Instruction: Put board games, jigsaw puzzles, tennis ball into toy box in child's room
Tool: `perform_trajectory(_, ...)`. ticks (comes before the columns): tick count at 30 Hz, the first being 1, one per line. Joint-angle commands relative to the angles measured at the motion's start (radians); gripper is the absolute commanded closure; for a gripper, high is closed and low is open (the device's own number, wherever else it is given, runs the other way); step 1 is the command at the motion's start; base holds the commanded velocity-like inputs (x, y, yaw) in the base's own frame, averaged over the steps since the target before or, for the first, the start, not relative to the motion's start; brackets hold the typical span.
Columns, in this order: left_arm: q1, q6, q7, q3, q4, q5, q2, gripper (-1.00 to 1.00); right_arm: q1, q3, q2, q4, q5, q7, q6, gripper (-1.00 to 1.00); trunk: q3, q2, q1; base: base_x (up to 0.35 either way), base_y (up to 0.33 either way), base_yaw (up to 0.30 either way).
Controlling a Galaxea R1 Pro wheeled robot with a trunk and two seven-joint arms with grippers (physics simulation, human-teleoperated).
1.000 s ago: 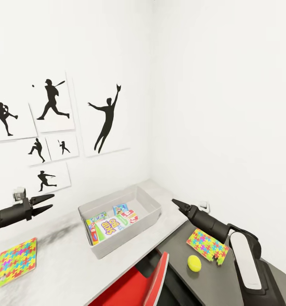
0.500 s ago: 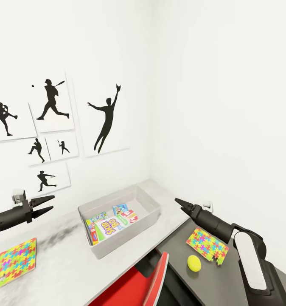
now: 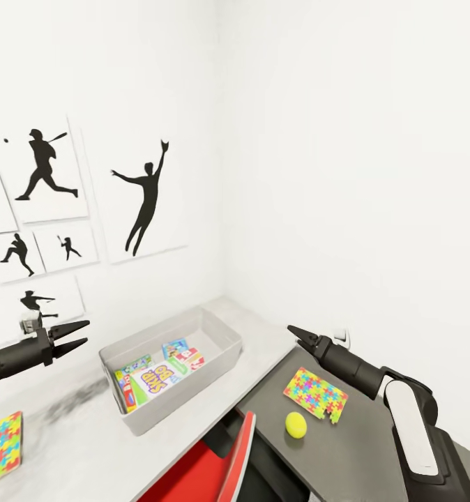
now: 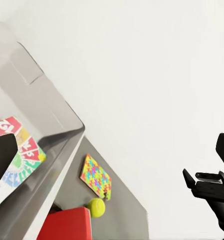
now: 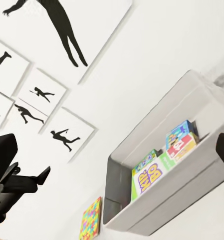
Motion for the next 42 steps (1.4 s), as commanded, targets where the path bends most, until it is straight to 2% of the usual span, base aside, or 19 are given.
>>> perform_trajectory(1,0.000,0.003,-0.005,0.001,0.000,-0.003,0.000,-1.00,-0.001,-0.002,0.001,0.000,0.005,0.007,0.006,-1.00,-0.001,-0.001,0.000,0.000,0.000,-0.268)
perform_trajectory(42,0.000,0.002,-0.005,0.000,0.000,-0.003,-0.001,-1.00,-0.001,-0.002,0.001,0.000,0.005,0.010,0.007,-1.00,0.023,-0.001,0.000,0.000,0.000,-0.269)
